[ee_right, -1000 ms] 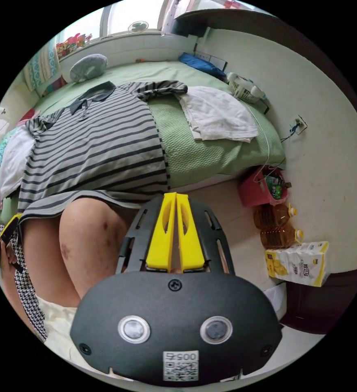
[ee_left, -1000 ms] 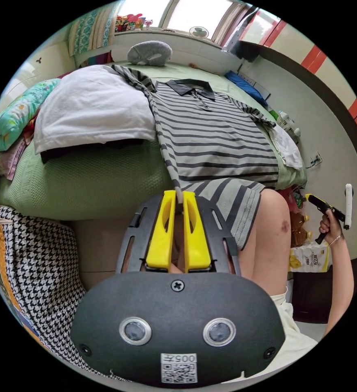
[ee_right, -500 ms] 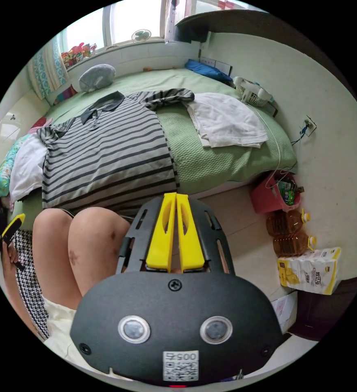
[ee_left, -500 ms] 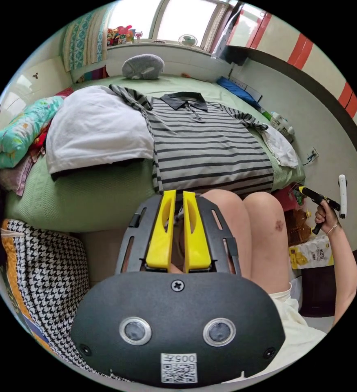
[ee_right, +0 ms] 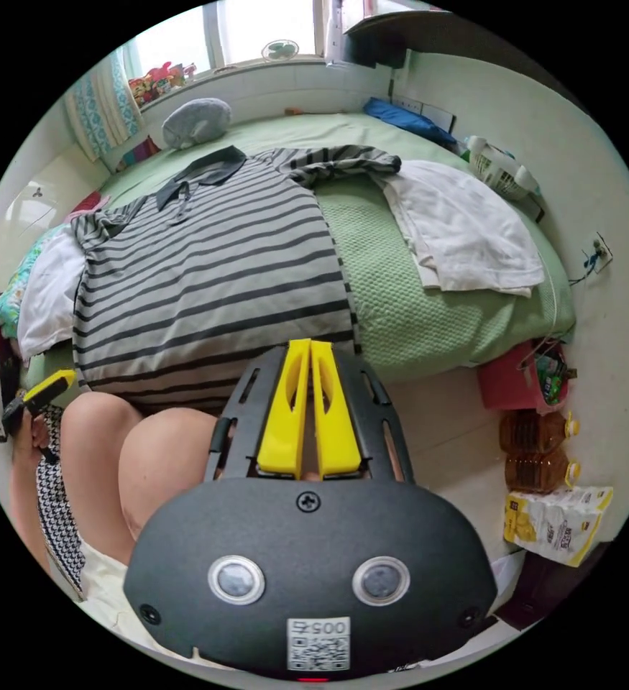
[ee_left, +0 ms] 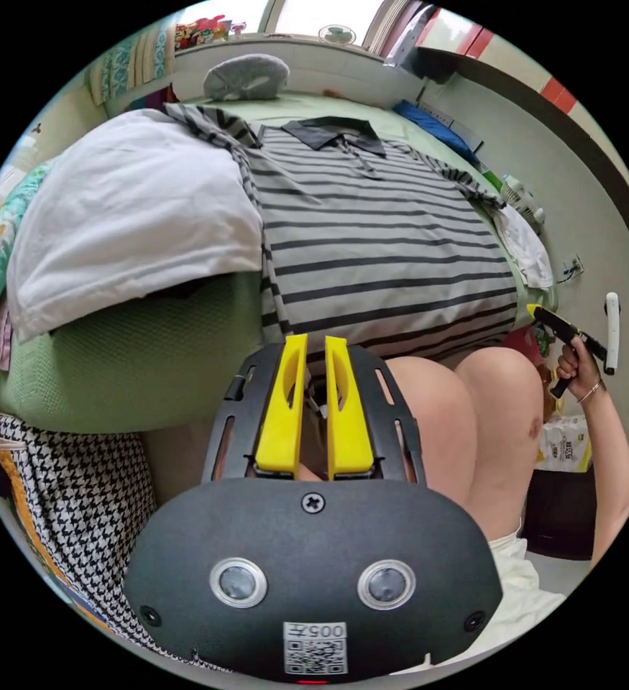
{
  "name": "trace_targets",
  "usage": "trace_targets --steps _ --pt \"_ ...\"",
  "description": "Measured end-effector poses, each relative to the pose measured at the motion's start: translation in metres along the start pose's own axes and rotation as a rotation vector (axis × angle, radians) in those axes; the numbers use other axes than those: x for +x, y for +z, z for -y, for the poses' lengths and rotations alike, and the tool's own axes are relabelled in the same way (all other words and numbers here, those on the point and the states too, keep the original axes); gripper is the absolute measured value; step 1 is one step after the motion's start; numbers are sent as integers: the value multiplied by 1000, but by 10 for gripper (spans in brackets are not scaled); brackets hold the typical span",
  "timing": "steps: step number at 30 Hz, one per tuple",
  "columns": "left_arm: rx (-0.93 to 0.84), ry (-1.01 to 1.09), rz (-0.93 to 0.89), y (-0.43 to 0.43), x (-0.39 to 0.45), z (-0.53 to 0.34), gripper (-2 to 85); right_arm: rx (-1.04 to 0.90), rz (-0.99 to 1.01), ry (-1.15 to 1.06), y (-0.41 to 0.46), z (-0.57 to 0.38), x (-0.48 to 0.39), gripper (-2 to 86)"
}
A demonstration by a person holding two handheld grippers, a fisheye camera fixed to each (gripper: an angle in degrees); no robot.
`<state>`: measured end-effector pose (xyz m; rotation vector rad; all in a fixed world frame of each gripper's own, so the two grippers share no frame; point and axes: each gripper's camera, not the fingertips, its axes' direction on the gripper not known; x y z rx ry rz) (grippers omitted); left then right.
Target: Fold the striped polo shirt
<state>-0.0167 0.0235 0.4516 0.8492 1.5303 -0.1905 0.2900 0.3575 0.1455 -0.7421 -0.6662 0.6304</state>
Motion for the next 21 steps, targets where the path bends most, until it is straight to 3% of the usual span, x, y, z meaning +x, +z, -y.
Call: trace_targets --steps 11,21 --pt "-96 -59 -29 59 -7 22 6 -61 -28 -35 56 45 4 7" --pt "-5 -60 -13 48 10 29 -2 -152 32 4 61 70 21 -10"
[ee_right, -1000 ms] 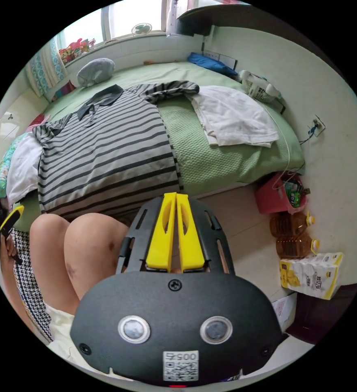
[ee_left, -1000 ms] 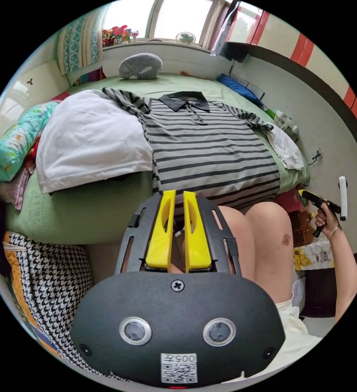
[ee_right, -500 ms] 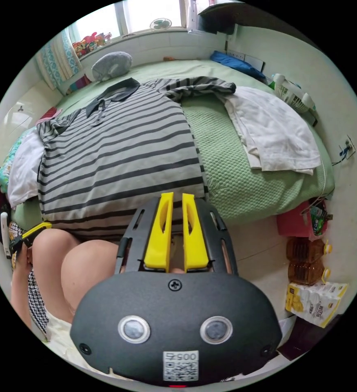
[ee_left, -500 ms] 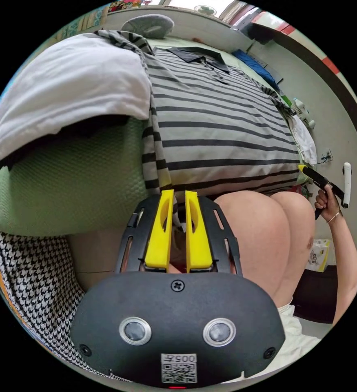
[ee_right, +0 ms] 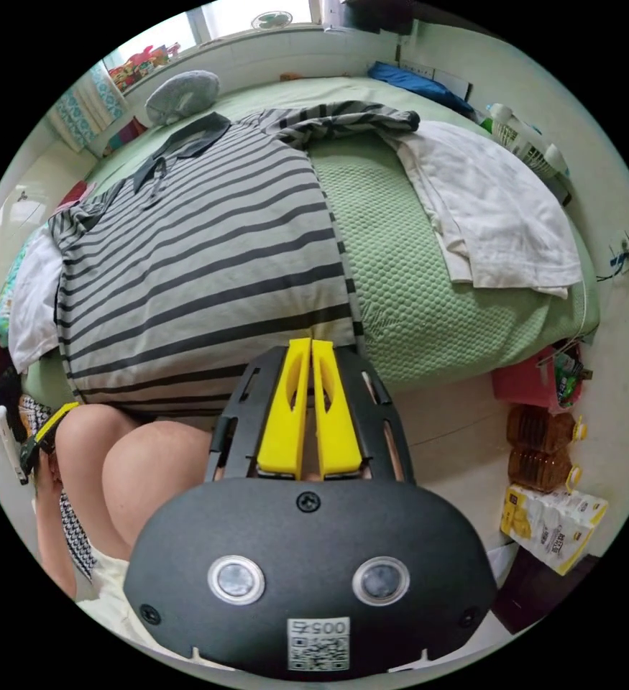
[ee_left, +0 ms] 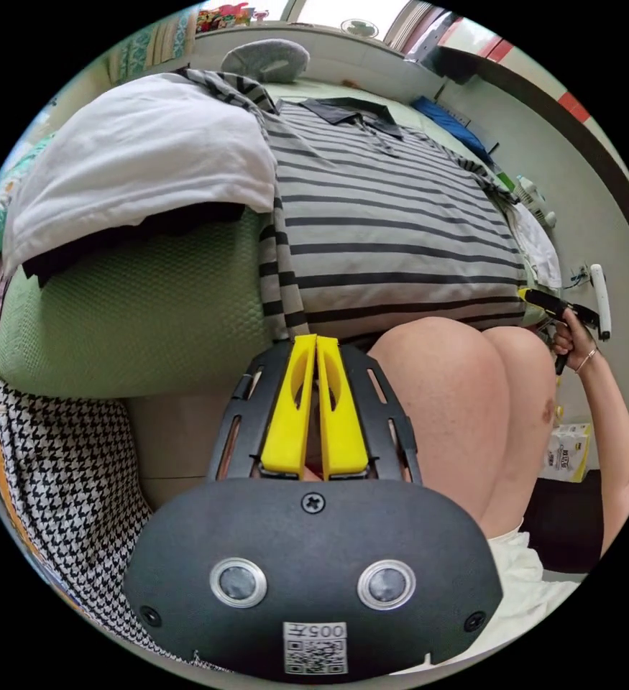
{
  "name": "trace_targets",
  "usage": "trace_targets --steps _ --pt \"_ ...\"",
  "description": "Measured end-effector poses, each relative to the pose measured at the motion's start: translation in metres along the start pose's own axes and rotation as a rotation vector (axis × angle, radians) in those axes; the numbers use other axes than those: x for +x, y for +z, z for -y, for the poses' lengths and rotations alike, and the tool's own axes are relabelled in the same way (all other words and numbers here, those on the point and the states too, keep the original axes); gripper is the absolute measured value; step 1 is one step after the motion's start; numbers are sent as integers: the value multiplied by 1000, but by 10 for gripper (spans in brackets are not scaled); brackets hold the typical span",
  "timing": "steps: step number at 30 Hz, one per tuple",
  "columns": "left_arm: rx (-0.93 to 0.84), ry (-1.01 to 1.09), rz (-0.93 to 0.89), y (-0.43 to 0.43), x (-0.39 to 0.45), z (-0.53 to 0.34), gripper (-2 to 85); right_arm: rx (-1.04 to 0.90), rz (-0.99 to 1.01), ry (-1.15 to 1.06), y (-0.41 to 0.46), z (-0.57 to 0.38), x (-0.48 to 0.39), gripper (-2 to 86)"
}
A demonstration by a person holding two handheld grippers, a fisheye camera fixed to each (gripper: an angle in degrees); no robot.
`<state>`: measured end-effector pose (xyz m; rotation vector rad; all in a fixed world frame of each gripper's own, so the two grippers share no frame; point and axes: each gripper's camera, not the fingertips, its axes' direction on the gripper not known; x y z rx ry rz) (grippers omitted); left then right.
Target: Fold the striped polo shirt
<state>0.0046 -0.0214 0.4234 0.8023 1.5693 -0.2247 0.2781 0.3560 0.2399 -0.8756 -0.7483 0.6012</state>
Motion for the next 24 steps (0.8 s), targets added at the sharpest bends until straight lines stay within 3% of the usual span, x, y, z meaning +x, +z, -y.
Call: trace_targets --steps 3,10,17,24 --pt "48 -11 -12 -16 1 9 -2 -20 18 -43 -9 7 3 -8" --pt "156 34 -60 -37 47 89 -4 162 74 -41 -64 41 37 47" --pt "185 124 -197 12 152 236 -2 240 18 63 -84 155 50 86" --pt "147 151 -203 69 195 294 -3 167 -83 134 -63 253 43 99"
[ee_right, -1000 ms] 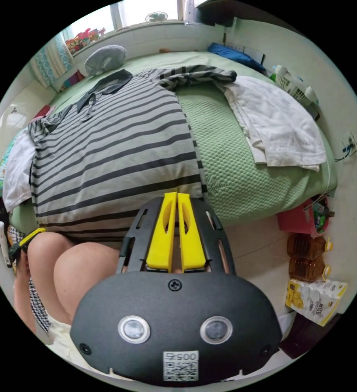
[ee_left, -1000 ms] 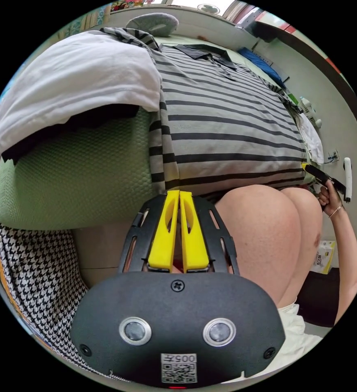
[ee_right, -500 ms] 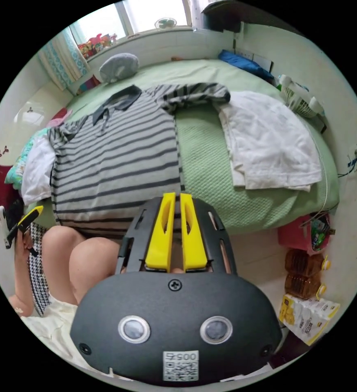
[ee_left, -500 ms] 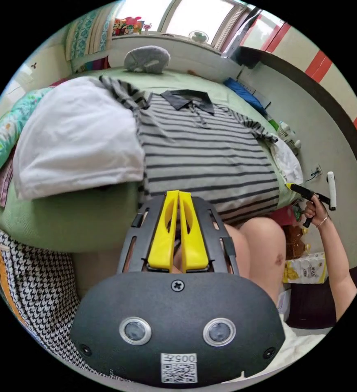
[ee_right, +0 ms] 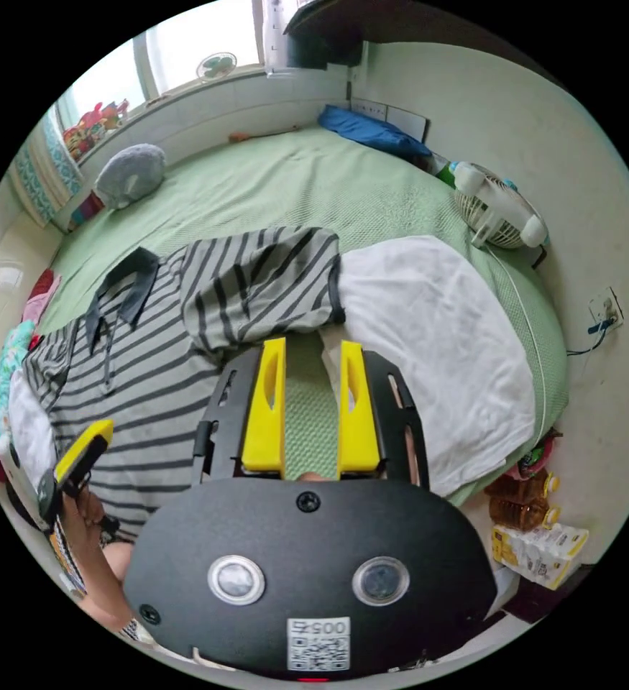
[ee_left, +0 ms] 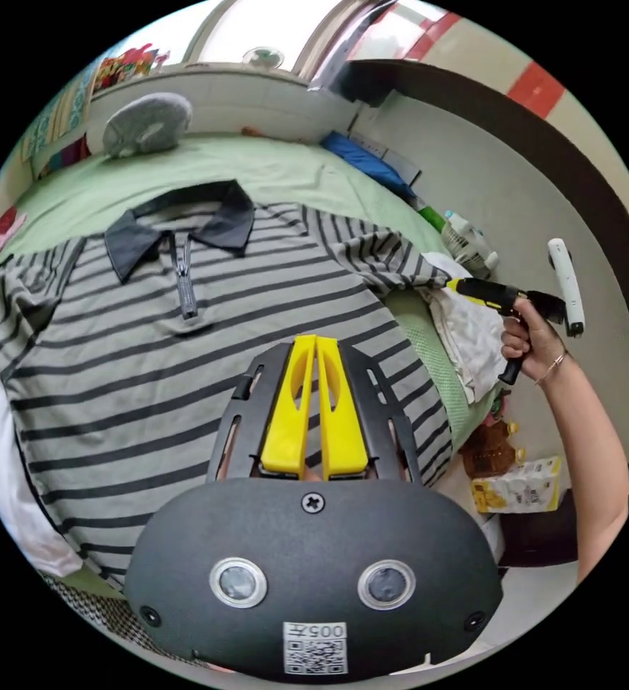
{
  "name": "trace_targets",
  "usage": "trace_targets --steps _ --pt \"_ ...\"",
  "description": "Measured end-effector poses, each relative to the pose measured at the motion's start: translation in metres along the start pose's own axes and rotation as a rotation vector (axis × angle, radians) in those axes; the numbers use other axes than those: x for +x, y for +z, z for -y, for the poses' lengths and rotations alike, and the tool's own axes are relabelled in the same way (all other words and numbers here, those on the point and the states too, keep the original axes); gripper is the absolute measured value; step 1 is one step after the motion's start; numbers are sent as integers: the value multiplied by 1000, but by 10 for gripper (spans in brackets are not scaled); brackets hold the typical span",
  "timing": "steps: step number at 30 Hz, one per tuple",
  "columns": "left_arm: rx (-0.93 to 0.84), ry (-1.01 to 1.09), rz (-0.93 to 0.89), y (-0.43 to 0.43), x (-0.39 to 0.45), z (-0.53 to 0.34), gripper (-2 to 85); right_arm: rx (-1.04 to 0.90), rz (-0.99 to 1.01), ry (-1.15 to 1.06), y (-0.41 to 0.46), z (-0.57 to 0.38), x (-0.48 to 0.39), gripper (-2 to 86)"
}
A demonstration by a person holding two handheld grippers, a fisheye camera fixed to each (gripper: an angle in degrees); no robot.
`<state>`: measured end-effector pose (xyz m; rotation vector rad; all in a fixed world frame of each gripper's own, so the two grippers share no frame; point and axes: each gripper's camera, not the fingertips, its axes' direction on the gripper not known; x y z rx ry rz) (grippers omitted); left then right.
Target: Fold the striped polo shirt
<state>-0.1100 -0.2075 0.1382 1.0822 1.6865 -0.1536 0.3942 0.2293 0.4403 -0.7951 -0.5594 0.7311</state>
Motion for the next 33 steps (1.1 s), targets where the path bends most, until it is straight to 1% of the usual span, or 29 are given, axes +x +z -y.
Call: trace_targets --steps 1,3,4,5,6,8,11,14,17,19,21,22,23,24,25,26,28,30,31,33 --pt "-17 -42 -29 7 -5 7 -4 13 -39 23 5 12 -2 97" --pt "22 -51 -74 9 -7 18 -4 10 -96 8 14 27 -8 89" --pt "44 -15 -58 10 -4 25 -4 -30 -112 1 23 35 -12 80" --pt "29 18 -15 13 0 32 -5 -83 -96 -30 31 42 -18 54" --pt "13 28 7 15 1 35 -5 -92 -97 -50 32 44 -22 41" --pt "-21 48 25 21 2 44 -5 -4 -142 -105 23 49 -38 6" --pt "-28 46 -40 26 1 54 -6 44 -235 -98 9 61 -48 -3" --pt "-38 51 -73 26 4 65 -5 21 -318 -95 4 74 -47 -5" --pt "-31 79 -81 23 10 71 -5 -12 -290 23 1 83 -37 -4" --pt "-38 91 -82 23 11 74 -5 -48 -304 51 6 86 -38 1" --pt "-37 85 -83 22 9 77 -5 -102 -298 -2 14 88 -46 25" --pt "-43 74 -91 22 6 78 -5 -139 -331 -21 16 92 -51 57" --pt "-48 60 -102 21 2 80 -5 -127 -357 -26 11 95 -54 70" --pt "-47 54 -108 20 1 81 -5 -105 -352 -24 6 96 -56 76" --pt "-38 42 -114 18 -3 83 -5 -64 -305 -12 -5 98 -57 80" --pt "-28 31 -113 15 -7 84 -4 -55 -215 -31 -14 102 -62 89" --pt "-26 12 -108 13 -14 88 -5 -80 -108 -112 -23 108 -77 107" --pt "-23 3 -82 10 -19 91 -5 -77 -101 -197 -30 112 -101 114" --pt "-14 -5 -57 7 -24 92 -5 -40 -122 -254 -35 113 -120 115" --pt "-9 -22 -25 3 -31 94 -5 -2 -98 -325 -39 112 -149 108"
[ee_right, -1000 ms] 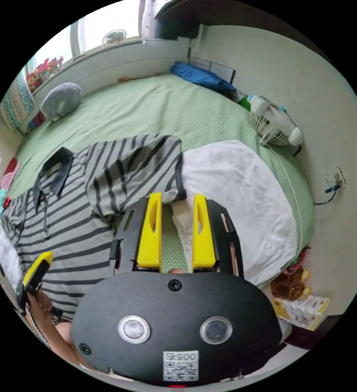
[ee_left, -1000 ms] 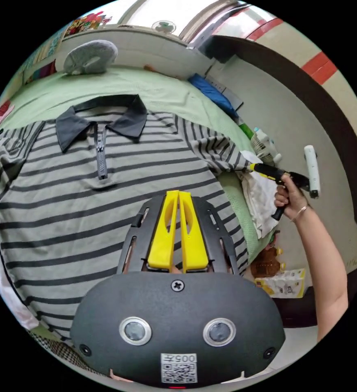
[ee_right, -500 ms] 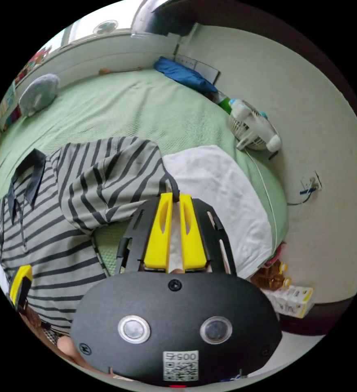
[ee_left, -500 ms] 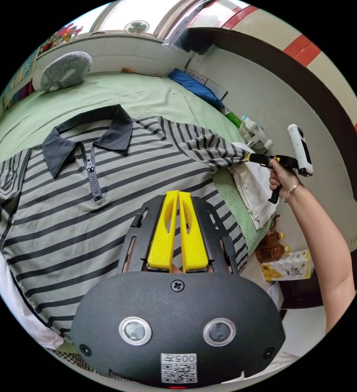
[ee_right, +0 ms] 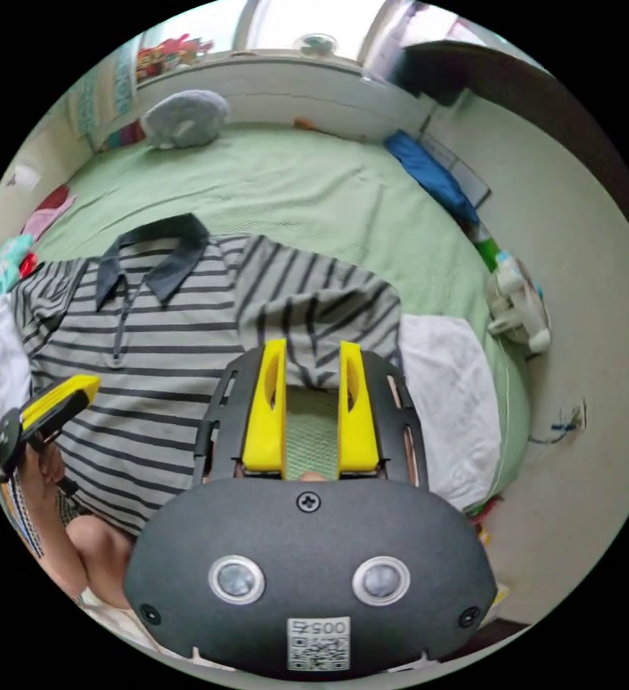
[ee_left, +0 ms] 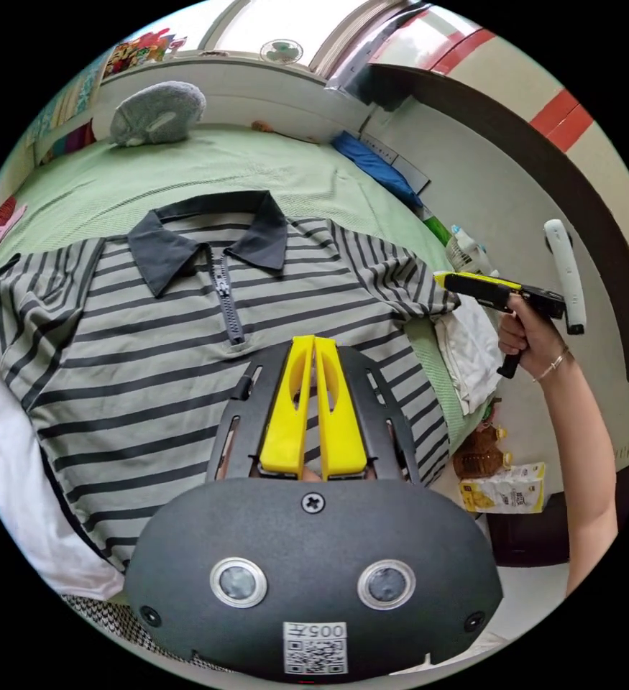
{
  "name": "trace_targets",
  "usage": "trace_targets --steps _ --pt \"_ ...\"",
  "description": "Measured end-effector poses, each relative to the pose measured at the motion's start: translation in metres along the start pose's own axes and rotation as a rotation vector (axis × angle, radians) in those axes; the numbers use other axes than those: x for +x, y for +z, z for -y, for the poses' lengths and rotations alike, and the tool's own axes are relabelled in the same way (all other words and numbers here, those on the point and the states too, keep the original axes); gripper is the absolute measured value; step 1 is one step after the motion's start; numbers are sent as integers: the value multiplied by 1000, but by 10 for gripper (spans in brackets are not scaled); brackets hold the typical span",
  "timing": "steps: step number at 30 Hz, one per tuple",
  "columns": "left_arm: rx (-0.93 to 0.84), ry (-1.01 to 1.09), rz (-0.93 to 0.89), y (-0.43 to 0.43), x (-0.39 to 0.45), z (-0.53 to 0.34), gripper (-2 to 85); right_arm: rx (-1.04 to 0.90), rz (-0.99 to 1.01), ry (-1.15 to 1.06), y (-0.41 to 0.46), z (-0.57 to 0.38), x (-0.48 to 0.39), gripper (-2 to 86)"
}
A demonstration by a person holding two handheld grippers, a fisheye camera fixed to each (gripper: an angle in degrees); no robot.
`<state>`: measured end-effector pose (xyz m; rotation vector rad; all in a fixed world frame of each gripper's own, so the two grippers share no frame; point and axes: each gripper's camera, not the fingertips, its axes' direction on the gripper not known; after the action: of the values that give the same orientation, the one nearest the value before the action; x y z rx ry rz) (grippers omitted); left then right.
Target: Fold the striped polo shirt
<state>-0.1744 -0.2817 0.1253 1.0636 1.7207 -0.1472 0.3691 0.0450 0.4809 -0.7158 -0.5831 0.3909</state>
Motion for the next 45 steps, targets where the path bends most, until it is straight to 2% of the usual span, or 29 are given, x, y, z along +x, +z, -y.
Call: trace_targets --steps 5,10,13,19,25,27,31,36,41,45 --pt "-13 -74 49 -8 -29 5 -6 9 191 -94 16 16 -86 91" --pt "-31 -111 128 -16 -47 10 -6 -106 299 -21 25 8 -152 21" --pt "23 -133 206 -28 -51 11 -5 -49 311 6 15 -2 -175 -3" --pt "-41 -186 320 -26 -54 15 -6 -11 272 139 2 -8 -167 -10" --pt "-78 -194 402 -41 -36 10 -6 -96 288 87 -21 -27 -148 -10" --pt "-90 -226 391 -49 -31 3 -6 -90 248 125 -32 -28 -139 -10" --pt "-100 -358 320 -56 -27 -15 -6 -172 306 168 -38 -25 -125 -10" --pt "-132 -327 365 -68 -14 -12 -5 -172 394 168 -57 -23 -120 -10" --pt "-26 -324 377 -93 -21 -20 -2 -103 336 150 -83 -24 -121 -12" --pt "-52 -395 392 -88 -40 -20 -2 -125 284 143 -87 -20 -128 -12"
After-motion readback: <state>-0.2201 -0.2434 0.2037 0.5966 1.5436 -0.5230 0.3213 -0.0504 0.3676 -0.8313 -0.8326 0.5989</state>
